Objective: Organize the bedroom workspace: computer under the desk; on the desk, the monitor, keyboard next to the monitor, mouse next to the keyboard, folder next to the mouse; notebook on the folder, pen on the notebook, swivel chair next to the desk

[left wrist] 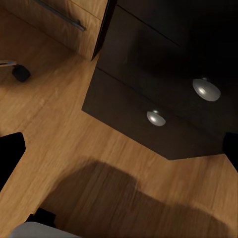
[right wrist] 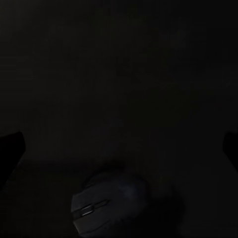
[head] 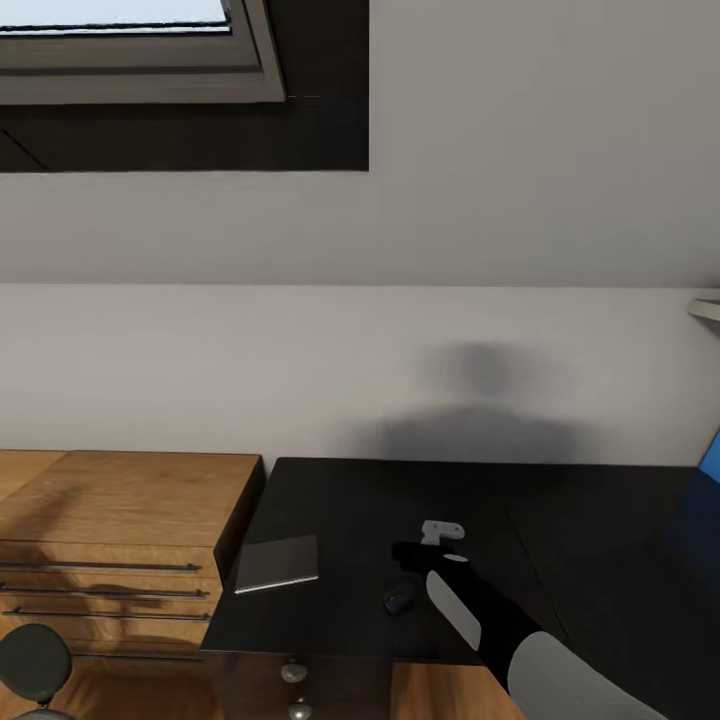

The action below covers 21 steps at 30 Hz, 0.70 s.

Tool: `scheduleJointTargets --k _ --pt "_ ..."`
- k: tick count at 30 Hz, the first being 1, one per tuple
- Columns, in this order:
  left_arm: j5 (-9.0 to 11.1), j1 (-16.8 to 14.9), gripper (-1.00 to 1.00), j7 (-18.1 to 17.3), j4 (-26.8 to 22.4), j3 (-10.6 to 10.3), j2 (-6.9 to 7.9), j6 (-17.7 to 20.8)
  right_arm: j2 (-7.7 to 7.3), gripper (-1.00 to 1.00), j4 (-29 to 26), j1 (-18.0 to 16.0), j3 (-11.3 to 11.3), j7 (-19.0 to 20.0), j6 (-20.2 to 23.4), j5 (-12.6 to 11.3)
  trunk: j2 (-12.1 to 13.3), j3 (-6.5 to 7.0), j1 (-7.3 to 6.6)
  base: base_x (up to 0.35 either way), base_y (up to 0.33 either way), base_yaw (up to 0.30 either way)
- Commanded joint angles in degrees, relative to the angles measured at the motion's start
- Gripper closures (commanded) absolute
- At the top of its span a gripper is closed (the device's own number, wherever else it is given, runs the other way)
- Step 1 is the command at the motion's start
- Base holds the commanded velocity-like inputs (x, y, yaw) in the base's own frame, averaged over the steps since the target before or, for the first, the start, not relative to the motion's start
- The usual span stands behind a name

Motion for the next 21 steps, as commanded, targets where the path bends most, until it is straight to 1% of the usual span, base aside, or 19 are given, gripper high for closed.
scheduleJointTargets --k 1,12,21 --pt "0.6 0.0 -1.0 -0.1 0.0 -0.4 0.05 -0.2 -0.02 -1.0 0.0 -0.1 0.3 -0.5 0.1 -0.4 -0.5 -0.27 0.24 0.0 0.0 0.0" --pt "0.6 0.0 -1.0 -0.1 0.0 -0.3 0.04 -0.2 0.01 -1.0 0.1 -0.1 0.2 -0.4 0.0 -0.4 -4.9 -2.25 2.66 0.0 0.0 0.0" --pt "0.6 0.0 -1.0 -0.1 0.0 -0.3 0.04 -0.2 -0.06 -1.0 0.2 -0.1 0.2 -0.3 -2.8 -0.5 -8.5 -3.86 4.64 0.0 0.0 0.0"
